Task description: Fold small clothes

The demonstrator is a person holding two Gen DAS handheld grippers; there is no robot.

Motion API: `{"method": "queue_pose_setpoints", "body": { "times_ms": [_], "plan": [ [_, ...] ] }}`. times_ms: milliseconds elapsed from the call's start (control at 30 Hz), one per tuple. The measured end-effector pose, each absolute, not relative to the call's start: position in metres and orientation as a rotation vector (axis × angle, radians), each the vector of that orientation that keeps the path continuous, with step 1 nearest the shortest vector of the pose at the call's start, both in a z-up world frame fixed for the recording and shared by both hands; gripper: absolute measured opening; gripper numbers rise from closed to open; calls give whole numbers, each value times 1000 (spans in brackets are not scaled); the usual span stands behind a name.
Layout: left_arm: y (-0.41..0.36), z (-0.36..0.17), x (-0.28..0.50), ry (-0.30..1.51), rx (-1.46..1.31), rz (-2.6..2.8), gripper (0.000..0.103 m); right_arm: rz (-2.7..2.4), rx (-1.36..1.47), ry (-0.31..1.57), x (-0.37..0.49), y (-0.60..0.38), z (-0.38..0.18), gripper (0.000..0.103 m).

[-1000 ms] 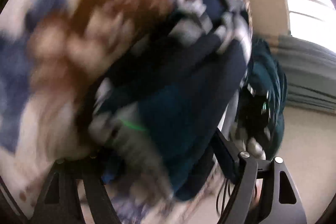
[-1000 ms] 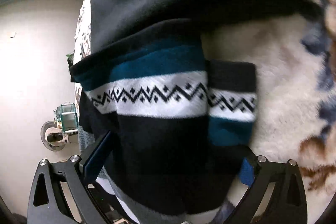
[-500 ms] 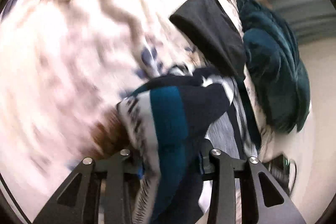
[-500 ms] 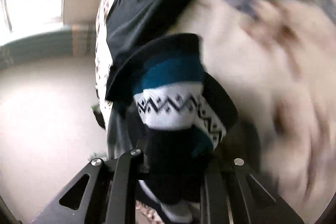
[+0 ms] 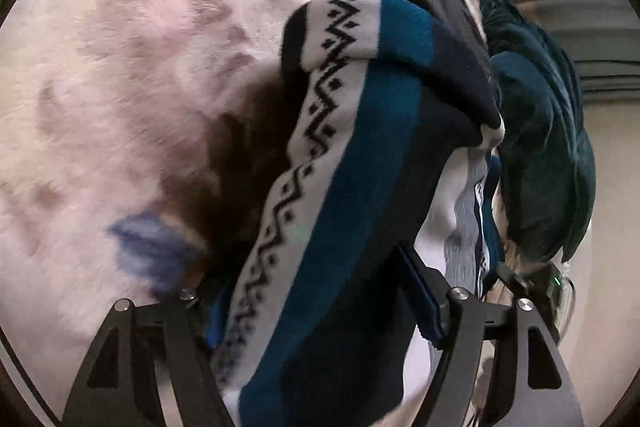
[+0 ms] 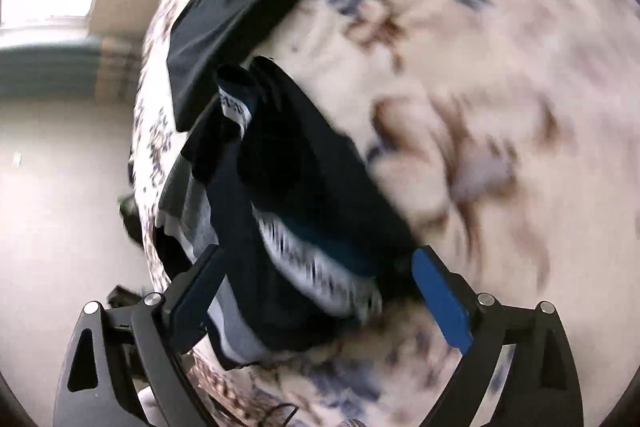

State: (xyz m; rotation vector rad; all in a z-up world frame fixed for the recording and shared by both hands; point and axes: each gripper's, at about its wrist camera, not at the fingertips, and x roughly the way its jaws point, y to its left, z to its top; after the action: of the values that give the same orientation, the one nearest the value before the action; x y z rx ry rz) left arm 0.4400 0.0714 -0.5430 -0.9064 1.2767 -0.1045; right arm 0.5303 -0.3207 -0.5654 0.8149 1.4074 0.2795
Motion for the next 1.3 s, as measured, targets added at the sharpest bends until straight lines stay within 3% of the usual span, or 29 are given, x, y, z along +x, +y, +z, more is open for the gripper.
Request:
{"method": "queue_pose_setpoints", "body": {
  "times_ms": [33,67,100,133,200,233,267,300,400,500,567,633,667,733,767,800,1000,1033,1067,1100,1167,1300],
  "plan": [
    [71,-542,440,1257,-909,-113,70,315,801,1418,542,-318,-573,96],
    [70,-539,442,1230,-905,-130,62,384,795,1453,557,-313,-589,96],
    [69,-535,443,1212,-885,-150,43,420,788,1482,565,-309,-598,96],
    [68,-531,446,1210,-861,-176,36,475,768,1531,575,-299,-612,97],
    [68,-524,454,1221,-821,-217,28,552,747,1600,588,-283,-626,98],
    [70,-520,458,1231,-803,-235,27,554,726,1593,588,-279,-625,93],
    [72,-516,464,1240,-781,-249,26,564,720,1586,585,-276,-622,80],
    [77,-509,475,1251,-736,-263,25,568,733,1593,581,-275,-621,30],
    [88,-495,498,1269,-629,-261,26,525,899,1573,554,-279,-615,26],
    [91,-487,506,1335,-494,-236,30,510,1058,1518,516,-278,-592,26],
    [89,-479,492,1374,-445,-190,31,453,1068,1541,491,-275,-585,33],
    [85,-466,473,1394,-398,-94,35,339,975,1616,474,-276,-589,58],
    [84,-460,461,1399,-384,-62,40,264,873,1636,466,-279,-587,59],
    [85,-449,431,1399,-376,21,55,194,803,1634,461,-284,-580,59],
    [91,-448,417,1407,-370,65,76,178,808,1618,457,-287,-574,60],
    [94,-449,401,1416,-364,122,86,139,790,1588,454,-291,-562,62],
    [116,-497,348,1484,-311,326,86,96,638,1522,482,-281,-525,62],
    [124,-513,342,1517,-327,340,86,110,612,1533,487,-275,-527,51],
    [129,-524,338,1532,-344,342,86,107,588,1544,490,-270,-532,33],
    [136,-533,336,1517,-372,325,92,102,573,1557,503,-260,-538,9],
    [142,-540,338,1496,-441,290,103,70,489,1526,502,-261,-526,8],
    [138,-551,349,1551,-394,323,103,30,501,1615,495,-281,-542,8]
  ]
}}
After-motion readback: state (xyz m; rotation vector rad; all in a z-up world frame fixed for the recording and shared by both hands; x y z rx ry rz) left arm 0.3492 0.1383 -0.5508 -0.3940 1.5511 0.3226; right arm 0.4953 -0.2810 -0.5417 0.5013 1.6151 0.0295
